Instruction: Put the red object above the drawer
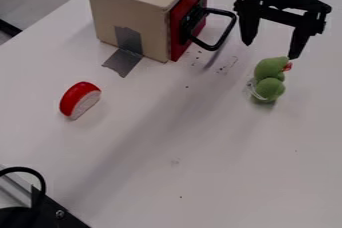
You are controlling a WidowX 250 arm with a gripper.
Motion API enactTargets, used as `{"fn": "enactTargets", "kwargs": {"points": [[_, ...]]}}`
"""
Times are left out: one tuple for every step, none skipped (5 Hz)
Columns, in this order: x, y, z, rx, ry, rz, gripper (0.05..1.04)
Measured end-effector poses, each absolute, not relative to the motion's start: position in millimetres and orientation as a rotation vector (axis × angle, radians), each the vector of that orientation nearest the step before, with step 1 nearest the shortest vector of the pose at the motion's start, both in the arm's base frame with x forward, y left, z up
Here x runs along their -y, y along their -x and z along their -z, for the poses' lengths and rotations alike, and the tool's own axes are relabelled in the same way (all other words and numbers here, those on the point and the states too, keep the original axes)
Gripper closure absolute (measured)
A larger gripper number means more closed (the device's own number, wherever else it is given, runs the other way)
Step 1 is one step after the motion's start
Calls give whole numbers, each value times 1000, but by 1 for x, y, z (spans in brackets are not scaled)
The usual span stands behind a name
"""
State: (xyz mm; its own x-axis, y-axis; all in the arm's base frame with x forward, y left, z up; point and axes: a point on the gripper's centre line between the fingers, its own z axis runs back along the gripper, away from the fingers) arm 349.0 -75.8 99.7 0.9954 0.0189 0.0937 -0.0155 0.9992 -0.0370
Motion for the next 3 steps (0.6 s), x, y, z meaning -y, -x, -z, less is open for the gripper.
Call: {"fn": "enactTargets", "kwargs": {"points": [[75, -345, -88, 60, 29, -18, 83], [44, -313, -80, 18, 21, -75, 83], [-1, -287, -97, 67, 17, -167, 83]]}}
